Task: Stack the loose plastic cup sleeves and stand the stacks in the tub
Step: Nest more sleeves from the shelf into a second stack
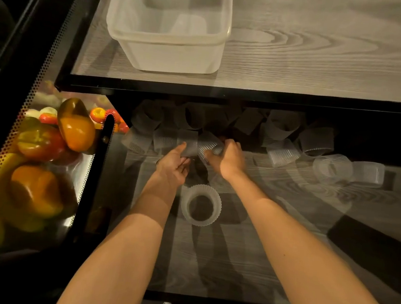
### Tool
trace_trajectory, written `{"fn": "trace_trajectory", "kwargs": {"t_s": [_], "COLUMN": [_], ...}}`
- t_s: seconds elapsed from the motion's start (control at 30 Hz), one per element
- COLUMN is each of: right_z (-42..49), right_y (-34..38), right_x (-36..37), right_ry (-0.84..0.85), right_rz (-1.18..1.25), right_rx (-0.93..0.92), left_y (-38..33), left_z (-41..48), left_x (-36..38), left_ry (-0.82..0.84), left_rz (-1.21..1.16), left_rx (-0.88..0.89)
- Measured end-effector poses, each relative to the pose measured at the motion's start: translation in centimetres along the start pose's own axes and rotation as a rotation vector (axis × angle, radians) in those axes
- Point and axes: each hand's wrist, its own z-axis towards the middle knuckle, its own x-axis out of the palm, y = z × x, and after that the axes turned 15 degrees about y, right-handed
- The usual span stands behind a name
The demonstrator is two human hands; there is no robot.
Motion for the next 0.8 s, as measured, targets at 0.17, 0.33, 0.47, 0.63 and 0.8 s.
{"fn": "trace_trajectory", "kwargs": {"t_s": [0.17,0.33,0.47,0.63,0.8], "right_z": [-0.7,-2.1,-3.8,-6.0,-9.1], "right_y": [-1.4,-2.3,-2.1,0.1,2.1], "right_x": [-0.9,-1.9,-2.9,-4.5,-5.1], "right_ry": [0.066,0.079,0.031,0.012,-0.098], "right_rz": [0.166,0.242,0.419,0.393,0.36], "right_rx": [-0.017,-0.026,-0.009,-0.043,-0.127], "left_y": [0.4,0.9,1.1,0.9,0.8], "left_z": [-0.4,-1.4,-2.8,-4.6,-7.3], "left_x": [-1.1,-2.0,-2.2,-2.5,-2.5], "left_ry": [0.027,0.049,0.04,0.062,0.022], "left_rz": [0.043,0.172,0.34,0.43,0.626], "left_rx": [-0.033,0.033,0.165,0.42,0.606]}}
